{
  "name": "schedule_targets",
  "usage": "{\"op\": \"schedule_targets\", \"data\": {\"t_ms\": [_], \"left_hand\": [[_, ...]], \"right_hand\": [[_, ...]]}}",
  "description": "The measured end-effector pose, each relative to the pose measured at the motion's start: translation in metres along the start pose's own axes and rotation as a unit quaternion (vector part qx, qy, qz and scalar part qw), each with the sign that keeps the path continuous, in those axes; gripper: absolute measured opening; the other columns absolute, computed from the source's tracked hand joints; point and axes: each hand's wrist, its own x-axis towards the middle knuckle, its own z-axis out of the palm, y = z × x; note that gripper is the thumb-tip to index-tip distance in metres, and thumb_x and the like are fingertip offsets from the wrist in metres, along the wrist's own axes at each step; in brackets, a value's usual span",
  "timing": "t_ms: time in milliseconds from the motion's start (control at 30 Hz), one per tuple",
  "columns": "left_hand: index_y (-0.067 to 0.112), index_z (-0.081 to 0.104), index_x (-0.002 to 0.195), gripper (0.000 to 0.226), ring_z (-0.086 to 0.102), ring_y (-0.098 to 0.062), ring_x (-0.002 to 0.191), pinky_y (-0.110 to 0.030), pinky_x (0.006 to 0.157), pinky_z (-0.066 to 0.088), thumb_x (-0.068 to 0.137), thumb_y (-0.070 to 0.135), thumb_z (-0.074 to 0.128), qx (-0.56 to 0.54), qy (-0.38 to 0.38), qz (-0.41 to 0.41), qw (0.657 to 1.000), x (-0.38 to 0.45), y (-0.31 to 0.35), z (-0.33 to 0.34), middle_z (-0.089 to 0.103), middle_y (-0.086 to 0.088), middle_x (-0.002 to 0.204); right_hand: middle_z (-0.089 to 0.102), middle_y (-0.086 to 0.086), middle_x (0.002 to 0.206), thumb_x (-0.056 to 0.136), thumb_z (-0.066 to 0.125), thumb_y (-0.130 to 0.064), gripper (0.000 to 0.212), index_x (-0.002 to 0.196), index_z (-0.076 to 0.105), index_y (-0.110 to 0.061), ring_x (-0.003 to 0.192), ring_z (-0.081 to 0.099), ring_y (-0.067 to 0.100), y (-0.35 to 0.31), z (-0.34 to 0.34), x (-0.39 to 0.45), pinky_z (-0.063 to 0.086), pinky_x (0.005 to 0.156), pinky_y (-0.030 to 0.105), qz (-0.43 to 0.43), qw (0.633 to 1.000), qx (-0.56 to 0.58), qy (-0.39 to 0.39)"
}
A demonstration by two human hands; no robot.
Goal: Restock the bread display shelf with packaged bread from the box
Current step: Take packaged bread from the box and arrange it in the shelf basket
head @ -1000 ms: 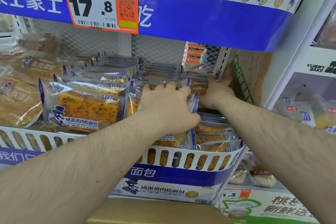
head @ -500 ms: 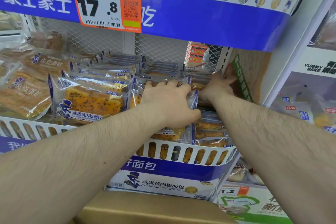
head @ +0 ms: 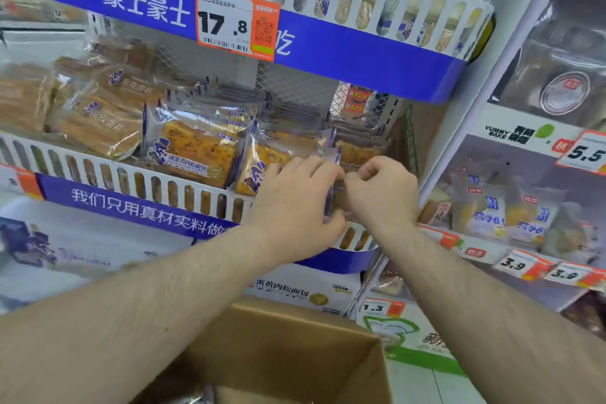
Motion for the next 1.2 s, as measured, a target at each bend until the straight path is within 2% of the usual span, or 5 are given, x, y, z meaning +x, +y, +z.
{"op": "schedule_targets", "data": {"t_ms": [267,667,833,1033,1200], "left_hand": [[0.034,0.036,0.087,0.028,0.052,-0.009,0.079,-0.029,0.067,0.045,0.081,0.028,0.063,-0.048,-0.263,-0.058,0.962,-0.112,-0.011,-0.018,0.044,0.018,0.079],[0.03,0.055,0.099,0.013,0.057,-0.016,0.085,-0.033,0.071,0.051,0.088,0.037,0.055,0.02,-0.617,-0.13,0.776,-0.201,-0.048,0.022,0.059,0.009,0.091],[0.016,0.063,0.122,0.036,0.06,-0.018,0.083,-0.026,0.059,0.041,0.094,0.035,0.053,0.035,-0.705,-0.158,0.69,-0.21,-0.067,0.029,0.063,0.003,0.094],[0.018,0.056,0.13,0.037,0.058,-0.015,0.092,-0.025,0.068,0.047,0.097,0.033,0.051,-0.006,-0.733,-0.165,0.66,-0.216,-0.066,0.037,0.061,0.003,0.11],[0.022,0.05,0.139,0.043,0.052,-0.011,0.088,-0.023,0.067,0.039,0.099,0.035,0.052,-0.017,-0.748,-0.169,0.642,-0.217,-0.059,0.043,0.055,0.006,0.11]], "right_hand": [[0.04,-0.02,0.058,0.075,0.062,-0.019,0.021,0.068,0.046,-0.031,0.061,0.044,0.003,0.019,0.03,-0.137,0.03,0.055,0.018,-0.207,0.956,0.035,-0.206],[0.051,0.0,0.077,0.091,0.064,-0.034,0.024,0.076,0.055,-0.018,0.085,0.054,0.023,0.132,0.195,-0.273,0.041,0.061,0.027,0.118,0.737,-0.163,-0.646],[0.058,0.006,0.133,0.069,0.089,-0.036,0.095,0.147,0.039,-0.014,0.12,0.057,0.026,0.178,0.205,-0.329,0.048,0.1,0.034,0.317,0.665,-0.094,-0.67],[0.064,-0.001,0.104,0.085,0.077,-0.033,0.029,0.101,0.058,-0.02,0.097,0.059,0.017,0.208,0.194,-0.36,0.048,0.095,0.036,0.382,0.657,-0.058,-0.647],[0.047,0.005,0.148,0.088,0.058,-0.063,0.071,0.147,0.038,-0.029,0.125,0.051,0.033,0.219,0.179,-0.389,0.06,0.065,0.041,0.539,0.602,-0.026,-0.588]]}}
